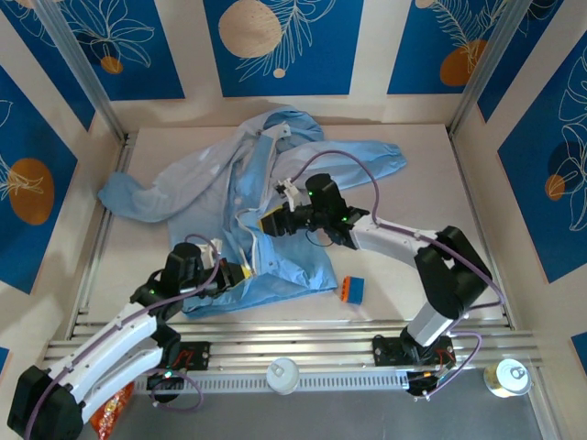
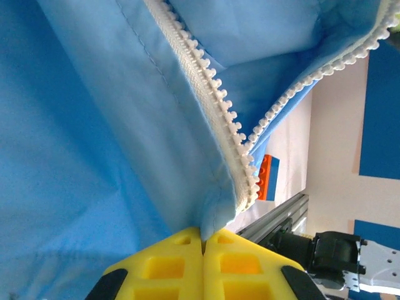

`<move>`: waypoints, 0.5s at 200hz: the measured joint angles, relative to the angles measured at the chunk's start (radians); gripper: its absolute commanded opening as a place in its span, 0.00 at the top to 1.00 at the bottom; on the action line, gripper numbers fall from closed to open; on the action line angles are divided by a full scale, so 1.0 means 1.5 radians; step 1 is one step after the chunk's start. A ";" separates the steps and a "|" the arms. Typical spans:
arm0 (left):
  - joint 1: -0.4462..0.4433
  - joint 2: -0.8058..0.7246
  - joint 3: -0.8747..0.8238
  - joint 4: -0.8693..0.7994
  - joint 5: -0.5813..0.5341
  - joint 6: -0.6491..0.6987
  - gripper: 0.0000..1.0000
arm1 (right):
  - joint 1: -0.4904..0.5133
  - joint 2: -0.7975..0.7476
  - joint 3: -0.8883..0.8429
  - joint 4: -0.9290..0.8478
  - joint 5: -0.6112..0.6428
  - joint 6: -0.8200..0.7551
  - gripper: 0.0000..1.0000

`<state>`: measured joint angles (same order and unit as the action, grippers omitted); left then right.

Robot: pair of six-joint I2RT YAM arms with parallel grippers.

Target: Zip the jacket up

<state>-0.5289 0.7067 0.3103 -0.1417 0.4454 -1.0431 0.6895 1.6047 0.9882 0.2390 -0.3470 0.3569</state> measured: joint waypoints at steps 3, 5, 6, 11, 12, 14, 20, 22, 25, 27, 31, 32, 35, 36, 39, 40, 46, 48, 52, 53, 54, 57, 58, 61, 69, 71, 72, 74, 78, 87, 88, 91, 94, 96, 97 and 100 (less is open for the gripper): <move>0.000 0.000 0.002 -0.003 0.000 0.001 1.00 | -0.001 -0.006 0.000 -0.005 0.000 -0.005 0.51; 0.000 0.000 0.003 -0.005 0.000 0.002 1.00 | -0.002 -0.009 0.000 -0.008 0.000 -0.009 0.51; 0.000 0.000 0.004 -0.006 0.000 0.003 1.00 | -0.002 -0.012 0.000 -0.011 0.001 -0.012 0.51; 0.000 0.002 0.008 -0.011 0.000 0.004 1.00 | -0.003 -0.019 0.000 -0.018 0.002 -0.021 0.51; 0.000 0.002 0.008 -0.013 0.000 0.004 1.00 | -0.003 -0.022 0.000 -0.020 0.002 -0.024 0.51; 0.000 0.002 0.009 -0.014 0.000 0.005 1.00 | -0.003 -0.025 -0.001 -0.022 0.003 -0.028 0.51; 0.000 0.003 0.012 -0.019 0.001 0.006 1.00 | -0.004 -0.037 -0.002 -0.035 0.004 -0.043 0.51; 0.000 0.003 0.013 -0.020 0.001 0.006 1.00 | -0.004 -0.040 -0.002 -0.037 0.005 -0.047 0.51; 0.000 0.003 0.015 -0.023 0.001 0.007 1.00 | -0.004 -0.045 -0.003 -0.043 0.005 -0.052 0.51; 0.000 0.004 0.016 -0.025 0.002 0.008 1.00 | -0.004 -0.050 -0.004 -0.048 0.006 -0.060 0.52; 0.000 0.004 0.018 -0.029 0.003 0.009 1.00 | -0.004 -0.057 -0.007 -0.054 0.005 -0.069 0.52; 0.000 0.005 0.019 -0.030 0.003 0.010 1.00 | -0.004 -0.059 -0.007 -0.056 0.005 -0.072 0.52; 0.000 0.006 0.020 -0.032 0.004 0.011 1.00 | -0.002 -0.065 -0.009 -0.061 0.008 -0.081 0.53; 0.000 0.006 0.021 -0.033 0.005 0.012 1.00 | -0.002 -0.068 -0.010 -0.064 0.008 -0.083 0.53; 0.000 0.007 0.022 -0.036 0.006 0.014 1.00 | -0.001 -0.074 -0.013 -0.070 0.008 -0.093 0.53; 0.000 0.007 0.022 -0.036 0.006 0.014 1.00 | -0.001 -0.076 -0.013 -0.072 0.008 -0.096 0.54; 0.000 0.010 0.026 -0.042 0.007 0.017 1.00 | 0.004 -0.091 -0.020 -0.085 0.013 -0.116 0.56; 0.000 0.010 0.026 -0.043 0.008 0.017 1.00 | 0.006 -0.094 -0.022 -0.087 0.016 -0.122 0.57; 0.000 0.012 0.029 -0.047 0.010 0.018 1.00 | 0.010 -0.104 -0.027 -0.096 0.020 -0.134 0.59; 0.000 0.012 0.030 -0.047 0.010 0.019 1.00 | 0.011 -0.106 -0.028 -0.098 0.021 -0.138 0.60; 0.000 0.013 0.030 -0.049 0.010 0.020 1.00 | 0.012 -0.108 -0.029 -0.100 0.023 -0.142 0.61; 0.000 0.014 0.032 -0.051 0.011 0.020 1.00 | 0.017 -0.114 -0.033 -0.105 0.026 -0.146 0.62; 0.000 0.015 0.032 -0.051 0.012 0.020 1.00 | 0.018 -0.116 -0.034 -0.107 0.027 -0.149 0.63; 0.000 0.016 0.034 -0.053 0.013 0.022 1.00 | 0.024 -0.125 -0.039 -0.114 0.031 -0.165 0.64; -0.001 0.020 0.039 -0.059 0.015 0.022 1.00 | 0.040 -0.143 -0.052 -0.127 0.043 -0.189 0.67; -0.001 0.021 0.040 -0.060 0.016 0.022 1.00 | 0.042 -0.146 -0.055 -0.129 0.046 -0.190 0.67; -0.001 0.022 0.041 -0.060 0.016 0.022 1.00 | 0.046 -0.149 -0.058 -0.132 0.048 -0.193 0.68; -0.001 0.023 0.041 -0.061 0.017 0.022 1.00 | 0.050 -0.154 -0.061 -0.136 0.050 -0.202 0.68; -0.001 0.026 0.044 -0.063 0.018 0.023 1.00 | 0.058 -0.161 -0.067 -0.140 0.056 -0.211 0.68; -0.001 0.034 0.053 -0.073 0.022 0.027 1.00 | 0.078 -0.178 -0.085 -0.152 0.070 -0.233 0.68; -0.001 0.034 0.054 -0.074 0.023 0.027 1.00 | 0.081 -0.181 -0.088 -0.153 0.072 -0.237 0.68; -0.001 0.038 0.058 -0.078 0.023 0.029 1.00 | 0.090 -0.186 -0.095 -0.157 0.078 -0.244 0.68; -0.001 0.039 0.060 -0.080 0.025 0.030 1.00 | 0.094 -0.191 -0.100 -0.161 0.081 -0.250 0.68; -0.001 0.042 0.064 -0.083 0.025 0.032 1.00 | 0.098 -0.193 -0.104 -0.164 0.084 -0.254 0.67; -0.001 0.043 0.066 -0.086 0.025 0.033 1.00 | 0.100 -0.195 -0.106 -0.165 0.086 -0.255 0.67; -0.001 0.045 0.069 -0.088 0.027 0.034 1.00 | 0.105 -0.198 -0.111 -0.168 0.093 -0.262 0.66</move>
<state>-0.5308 0.7746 0.4137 -0.2737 0.4854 -0.9924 0.8463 1.3075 0.8211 -0.0132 -0.2081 -0.0360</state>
